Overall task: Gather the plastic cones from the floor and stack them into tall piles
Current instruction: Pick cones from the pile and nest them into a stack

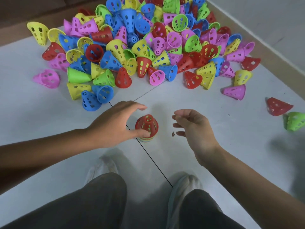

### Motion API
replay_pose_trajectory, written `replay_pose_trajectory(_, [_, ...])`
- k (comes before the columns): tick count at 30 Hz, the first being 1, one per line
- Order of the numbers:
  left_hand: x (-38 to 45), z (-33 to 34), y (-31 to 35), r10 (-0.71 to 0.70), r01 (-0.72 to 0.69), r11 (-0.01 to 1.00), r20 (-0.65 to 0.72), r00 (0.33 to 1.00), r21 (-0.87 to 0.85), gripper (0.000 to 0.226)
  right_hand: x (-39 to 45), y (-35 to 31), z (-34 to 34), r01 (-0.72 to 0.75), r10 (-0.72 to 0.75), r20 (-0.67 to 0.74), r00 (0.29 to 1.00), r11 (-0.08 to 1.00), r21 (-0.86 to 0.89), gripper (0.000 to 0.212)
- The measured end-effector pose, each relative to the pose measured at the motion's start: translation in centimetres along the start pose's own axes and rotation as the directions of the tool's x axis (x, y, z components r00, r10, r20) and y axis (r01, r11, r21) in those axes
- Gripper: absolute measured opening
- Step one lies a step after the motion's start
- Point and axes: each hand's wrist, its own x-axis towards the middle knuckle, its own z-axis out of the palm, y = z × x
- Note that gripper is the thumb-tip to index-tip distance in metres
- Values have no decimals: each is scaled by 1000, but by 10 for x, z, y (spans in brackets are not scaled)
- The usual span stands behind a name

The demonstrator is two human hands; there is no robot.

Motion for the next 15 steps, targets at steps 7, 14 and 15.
replay_pose_trajectory(7, [10, -47, -48, -74, 80, 988, -54, 996, 131, 68, 10, -33, -3, 153, -144, 53, 988, 950, -272, 13])
replay_pose_trajectory(14, [24, -89, -70, -197, 207, 969, -84, 977, 134, 54, 30, -78, -1, 264, -233, 127, 964, 805, -531, 27])
replay_pose_trajectory(15, [23, -92, -71, -216, 224, 965, -71, 974, 134, 55, 33, -83, -1, 279, -242, 141, 960, 783, -556, 32])
